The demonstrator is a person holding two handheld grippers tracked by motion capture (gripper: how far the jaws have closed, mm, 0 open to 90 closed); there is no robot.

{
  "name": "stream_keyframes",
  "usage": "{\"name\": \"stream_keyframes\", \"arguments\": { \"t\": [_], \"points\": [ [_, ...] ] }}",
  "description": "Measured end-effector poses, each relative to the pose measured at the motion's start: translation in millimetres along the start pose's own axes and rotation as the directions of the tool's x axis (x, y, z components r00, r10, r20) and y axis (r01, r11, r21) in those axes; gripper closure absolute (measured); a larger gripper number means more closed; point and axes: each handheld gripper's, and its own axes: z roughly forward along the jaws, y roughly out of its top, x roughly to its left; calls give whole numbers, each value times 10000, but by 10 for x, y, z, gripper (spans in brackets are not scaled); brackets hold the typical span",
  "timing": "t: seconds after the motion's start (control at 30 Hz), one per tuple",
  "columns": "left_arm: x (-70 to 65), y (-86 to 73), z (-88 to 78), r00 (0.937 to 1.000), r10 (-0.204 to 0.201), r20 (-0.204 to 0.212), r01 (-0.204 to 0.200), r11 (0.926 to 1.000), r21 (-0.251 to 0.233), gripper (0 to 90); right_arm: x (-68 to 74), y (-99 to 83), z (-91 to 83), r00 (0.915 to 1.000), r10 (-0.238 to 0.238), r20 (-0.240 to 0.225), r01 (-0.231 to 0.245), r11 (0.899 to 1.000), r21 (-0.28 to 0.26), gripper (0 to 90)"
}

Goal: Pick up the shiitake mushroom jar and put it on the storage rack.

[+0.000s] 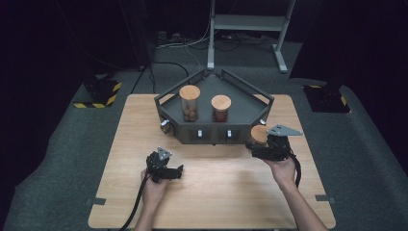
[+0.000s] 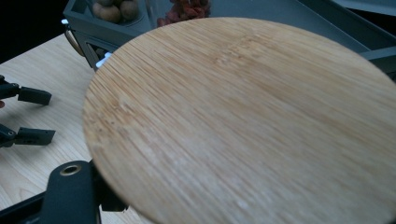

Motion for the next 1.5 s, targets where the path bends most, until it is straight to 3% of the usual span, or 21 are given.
{"name": "stream_keyframes", "arguments": {
  "t": [1.5],
  "points": [
    [-1, 0, 0, 10000, -7, 2, 7, 10000, -2, 57, -131, 308, 23, 9992, 389, 103, -386, 9989, -249, 251]
  ]
}}
